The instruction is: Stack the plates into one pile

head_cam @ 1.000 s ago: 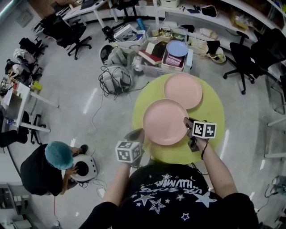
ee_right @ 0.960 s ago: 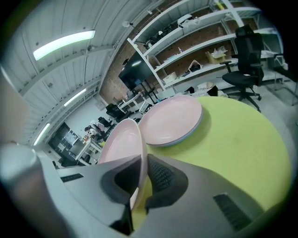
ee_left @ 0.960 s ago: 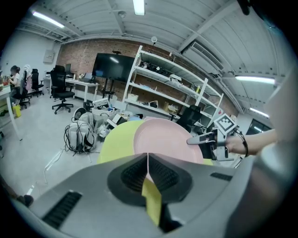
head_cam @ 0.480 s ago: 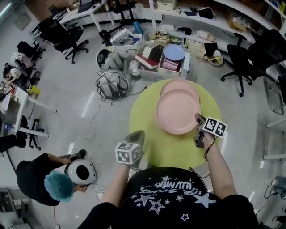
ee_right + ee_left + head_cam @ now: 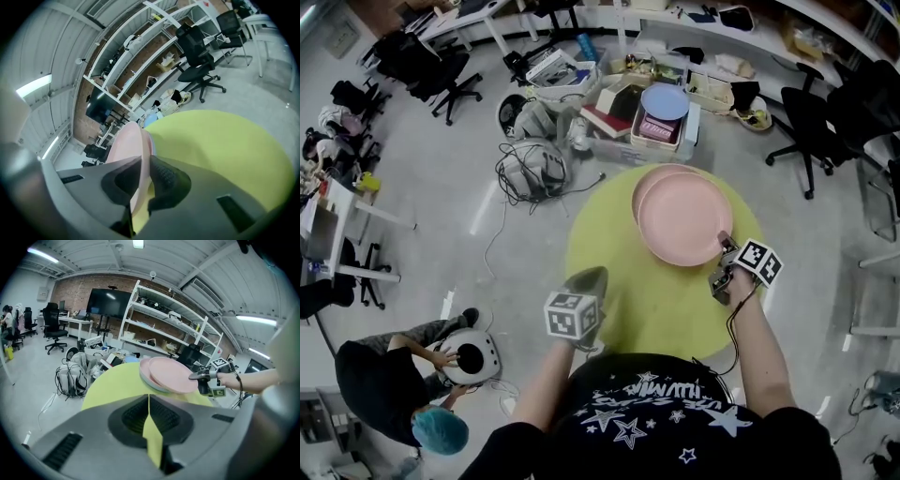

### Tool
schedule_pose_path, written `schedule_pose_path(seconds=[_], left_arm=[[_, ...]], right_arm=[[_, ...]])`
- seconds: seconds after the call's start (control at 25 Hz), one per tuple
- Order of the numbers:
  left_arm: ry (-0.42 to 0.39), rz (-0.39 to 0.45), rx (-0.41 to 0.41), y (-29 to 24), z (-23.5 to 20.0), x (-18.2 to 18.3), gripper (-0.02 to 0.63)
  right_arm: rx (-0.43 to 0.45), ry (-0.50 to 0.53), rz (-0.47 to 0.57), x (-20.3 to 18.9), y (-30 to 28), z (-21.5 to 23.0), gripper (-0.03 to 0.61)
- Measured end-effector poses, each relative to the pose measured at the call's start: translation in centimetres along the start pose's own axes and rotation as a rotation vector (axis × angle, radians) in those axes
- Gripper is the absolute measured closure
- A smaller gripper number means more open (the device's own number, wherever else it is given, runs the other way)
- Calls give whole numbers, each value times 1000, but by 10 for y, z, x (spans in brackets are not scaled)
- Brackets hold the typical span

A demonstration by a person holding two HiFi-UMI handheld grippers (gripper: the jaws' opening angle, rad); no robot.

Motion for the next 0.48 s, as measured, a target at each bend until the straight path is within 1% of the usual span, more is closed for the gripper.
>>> schedule_pose_path(seconds=[0.24, 0.36, 0.48], left_arm=[[7, -23, -4, -12, 2, 0, 595], [11, -33, -4, -15, 2, 0, 595], [12, -40, -3, -17, 2, -3, 595]], right_arm=[[-4, -62, 15, 10, -17, 3, 531], [-7, -59, 19, 15, -24, 0, 523], [-15, -26, 13, 16, -30, -4, 522]])
Point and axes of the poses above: the fingertips, and each gripper's own axes: y backward along the fingers, z to its right, x out of its top, the point moved 2 cm from there along y, backward along the fingers, and after that the axes turned 7 degrees about -z, right-handed, at the moved point
